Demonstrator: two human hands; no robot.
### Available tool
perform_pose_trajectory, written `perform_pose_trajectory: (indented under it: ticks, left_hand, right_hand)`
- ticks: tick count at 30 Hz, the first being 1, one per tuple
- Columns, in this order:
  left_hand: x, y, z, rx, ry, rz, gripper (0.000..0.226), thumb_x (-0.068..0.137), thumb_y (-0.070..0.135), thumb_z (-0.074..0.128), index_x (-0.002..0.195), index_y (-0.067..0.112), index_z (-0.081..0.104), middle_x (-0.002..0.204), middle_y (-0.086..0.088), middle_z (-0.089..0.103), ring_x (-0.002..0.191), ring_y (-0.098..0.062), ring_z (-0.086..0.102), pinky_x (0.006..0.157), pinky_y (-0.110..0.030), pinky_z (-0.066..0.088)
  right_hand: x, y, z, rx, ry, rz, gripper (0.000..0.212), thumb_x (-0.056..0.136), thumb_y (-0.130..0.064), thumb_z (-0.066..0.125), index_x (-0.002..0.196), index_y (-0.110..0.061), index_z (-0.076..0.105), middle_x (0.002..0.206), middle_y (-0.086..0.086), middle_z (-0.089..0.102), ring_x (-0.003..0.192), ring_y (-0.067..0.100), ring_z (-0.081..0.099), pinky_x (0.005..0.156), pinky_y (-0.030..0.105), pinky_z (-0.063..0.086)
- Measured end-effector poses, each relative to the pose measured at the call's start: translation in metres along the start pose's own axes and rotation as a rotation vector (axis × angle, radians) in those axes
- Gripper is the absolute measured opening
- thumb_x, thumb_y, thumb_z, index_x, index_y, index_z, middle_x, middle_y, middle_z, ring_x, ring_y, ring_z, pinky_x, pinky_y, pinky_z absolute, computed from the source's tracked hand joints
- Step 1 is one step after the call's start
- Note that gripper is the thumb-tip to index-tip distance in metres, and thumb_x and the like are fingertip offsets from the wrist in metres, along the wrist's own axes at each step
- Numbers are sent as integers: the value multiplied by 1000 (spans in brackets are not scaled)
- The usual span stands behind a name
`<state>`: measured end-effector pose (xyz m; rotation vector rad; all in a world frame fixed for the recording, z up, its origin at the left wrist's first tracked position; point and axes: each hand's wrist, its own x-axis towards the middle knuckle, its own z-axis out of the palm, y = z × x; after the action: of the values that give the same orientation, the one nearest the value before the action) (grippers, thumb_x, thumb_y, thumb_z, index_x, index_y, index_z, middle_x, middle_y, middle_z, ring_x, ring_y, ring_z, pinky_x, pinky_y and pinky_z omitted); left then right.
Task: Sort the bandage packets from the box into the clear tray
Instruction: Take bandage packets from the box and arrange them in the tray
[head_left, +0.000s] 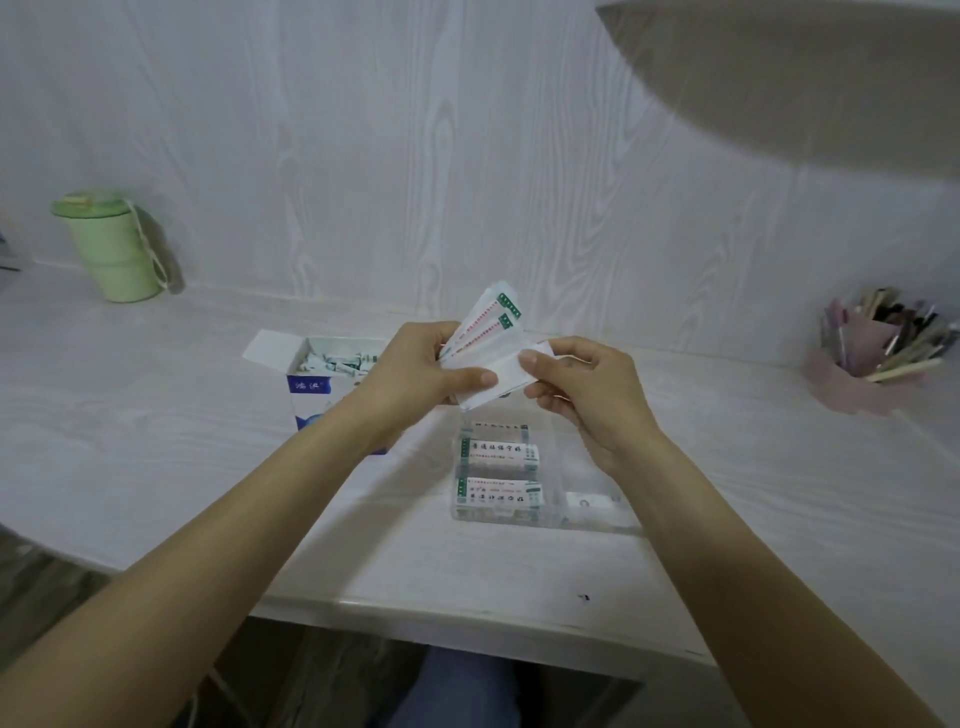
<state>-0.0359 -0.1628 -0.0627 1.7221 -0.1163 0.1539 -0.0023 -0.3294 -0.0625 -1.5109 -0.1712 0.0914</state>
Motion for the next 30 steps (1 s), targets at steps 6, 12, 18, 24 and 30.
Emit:
perform_pose_trajectory:
  ticks: [6, 12, 18, 24, 30]
  left_hand:
    - [-2, -5, -10, -91, -51, -62, 24, 79, 0, 69, 97, 16, 68, 83, 4, 74, 72, -9, 70, 61, -19, 54]
    - [-5, -10, -13, -68, -6, -54, 21, 80, 2, 70, 92, 19, 68, 83, 4, 72, 68, -5, 69, 62, -19, 56]
    - [-2, -12, 6, -84, 48, -48, 21, 80, 2, 70, 98, 14, 66, 92, 1, 68, 80, -12, 66, 64, -21, 57]
    - [-3, -11, 36, -77, 73, -15, 22, 81, 5, 71, 95, 21, 65, 92, 6, 68, 86, -13, 66, 70, -25, 58]
    - [-10, -6, 58, -60, 89, 33, 23, 82, 6, 70, 90, 26, 62, 87, 11, 65, 79, -6, 65, 64, -19, 56]
  right_hand:
    - [-3, 2, -6, 172, -139, 75, 14, 82, -8, 67, 96, -7, 69, 69, 4, 67, 52, 6, 61, 56, 16, 52]
    - [-9, 4, -5, 193, -98, 89, 8, 79, -5, 67, 86, -3, 68, 62, 4, 68, 52, 7, 63, 54, 15, 52]
    - [-17, 5, -30, 184, 26, 112, 3, 83, -5, 66, 80, -6, 67, 65, 0, 69, 58, 11, 68, 52, 14, 52]
    - [-28, 7, -63, 249, -21, 147, 23, 92, -15, 57, 78, 1, 64, 69, 10, 67, 70, 14, 69, 69, 15, 55]
    - [-40, 11, -99, 40, -10, 206, 10, 84, 9, 61, 89, 2, 66, 90, 13, 69, 77, 15, 72, 67, 13, 54]
